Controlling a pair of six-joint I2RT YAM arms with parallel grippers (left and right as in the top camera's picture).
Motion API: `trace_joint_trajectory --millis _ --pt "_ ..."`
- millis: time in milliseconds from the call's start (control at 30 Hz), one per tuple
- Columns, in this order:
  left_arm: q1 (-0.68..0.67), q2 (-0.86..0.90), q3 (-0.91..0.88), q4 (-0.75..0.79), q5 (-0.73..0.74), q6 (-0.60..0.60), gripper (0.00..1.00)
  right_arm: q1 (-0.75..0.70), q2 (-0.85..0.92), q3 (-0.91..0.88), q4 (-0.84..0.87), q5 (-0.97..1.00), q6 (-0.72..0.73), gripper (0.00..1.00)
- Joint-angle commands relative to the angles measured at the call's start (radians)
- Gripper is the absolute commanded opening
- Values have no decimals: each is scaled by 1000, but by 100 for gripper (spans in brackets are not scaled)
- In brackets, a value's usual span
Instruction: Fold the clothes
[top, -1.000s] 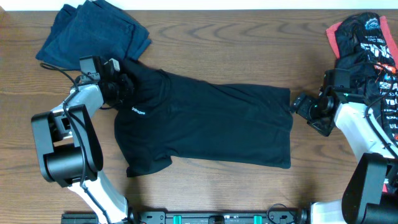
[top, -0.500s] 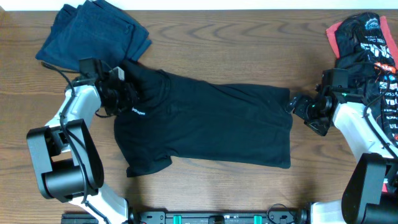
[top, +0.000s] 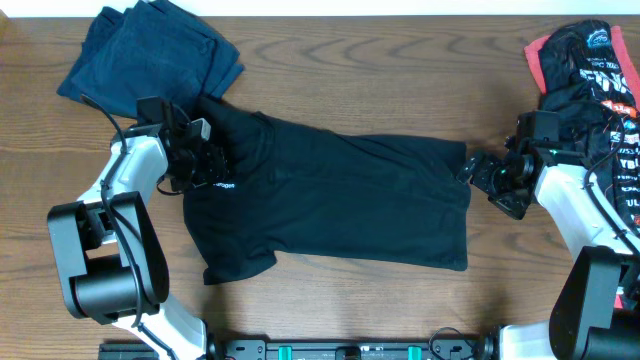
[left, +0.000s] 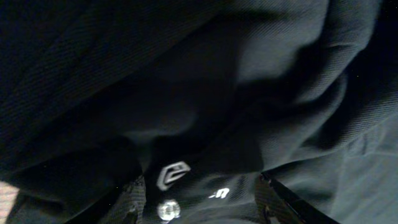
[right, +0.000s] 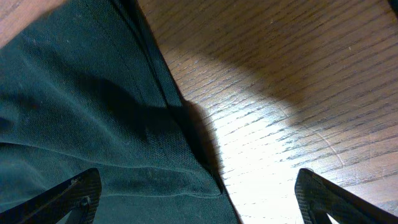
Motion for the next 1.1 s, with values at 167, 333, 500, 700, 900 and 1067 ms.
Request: trace_joint_trajectory --millis 167,333,500,700,900,1067 --pt "0 0 -9 -8 -47 23 52 8 5 21 -5 -5 -13 97" --pt "0 0 -9 -8 -47 22 43 8 5 21 -5 -5 -13 97" --pt "0 0 -9 -6 -47 23 11 8 5 21 -5 -5 -13 97" --pt "3 -7 6 -11 -45 -6 6 8 5 21 -5 -5 -13 94" --pt "3 -77 18 -32 -46 -36 6 8 5 21 -5 -5 -13 93" --pt "3 -163 18 -53 -69 -50 6 8 5 21 -4 -5 -13 92"
